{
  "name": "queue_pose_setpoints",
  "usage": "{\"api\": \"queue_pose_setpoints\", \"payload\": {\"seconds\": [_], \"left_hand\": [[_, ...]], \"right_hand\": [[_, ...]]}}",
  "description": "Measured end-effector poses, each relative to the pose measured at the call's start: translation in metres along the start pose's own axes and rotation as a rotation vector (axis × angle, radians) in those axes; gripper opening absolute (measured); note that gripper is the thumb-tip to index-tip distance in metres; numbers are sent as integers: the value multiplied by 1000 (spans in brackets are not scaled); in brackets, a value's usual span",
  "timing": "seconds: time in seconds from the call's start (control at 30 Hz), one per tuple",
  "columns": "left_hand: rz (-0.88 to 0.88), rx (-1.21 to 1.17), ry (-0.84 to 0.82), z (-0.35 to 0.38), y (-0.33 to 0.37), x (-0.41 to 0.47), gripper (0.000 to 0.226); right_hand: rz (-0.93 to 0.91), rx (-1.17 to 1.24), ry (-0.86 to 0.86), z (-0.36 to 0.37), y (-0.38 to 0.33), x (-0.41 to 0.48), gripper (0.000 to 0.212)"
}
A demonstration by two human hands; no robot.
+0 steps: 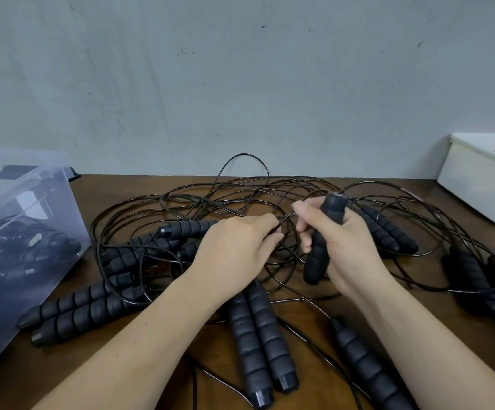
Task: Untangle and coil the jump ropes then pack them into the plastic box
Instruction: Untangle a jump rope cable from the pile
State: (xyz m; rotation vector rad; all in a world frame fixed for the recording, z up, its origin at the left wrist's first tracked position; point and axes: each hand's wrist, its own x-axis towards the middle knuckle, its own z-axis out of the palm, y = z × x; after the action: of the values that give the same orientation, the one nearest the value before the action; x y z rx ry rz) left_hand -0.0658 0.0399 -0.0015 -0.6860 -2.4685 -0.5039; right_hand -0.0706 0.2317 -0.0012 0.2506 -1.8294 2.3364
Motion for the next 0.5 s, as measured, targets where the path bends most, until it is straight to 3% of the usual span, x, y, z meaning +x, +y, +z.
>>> {"api": "queue_pose_setpoints", "payload": {"seconds": [0.1, 0.3, 0.5], "left_hand": [[12, 12, 24, 0, 1, 0, 22], [3, 18, 6, 2, 1, -1, 14], [-9, -28, -35, 3, 3, -1, 9]], "right_hand": [[-2, -108, -79, 7, 9, -5, 11], [-9, -109, -77, 7, 9, -5, 13], [-54, 29, 118, -7, -4, 4, 21]]}}
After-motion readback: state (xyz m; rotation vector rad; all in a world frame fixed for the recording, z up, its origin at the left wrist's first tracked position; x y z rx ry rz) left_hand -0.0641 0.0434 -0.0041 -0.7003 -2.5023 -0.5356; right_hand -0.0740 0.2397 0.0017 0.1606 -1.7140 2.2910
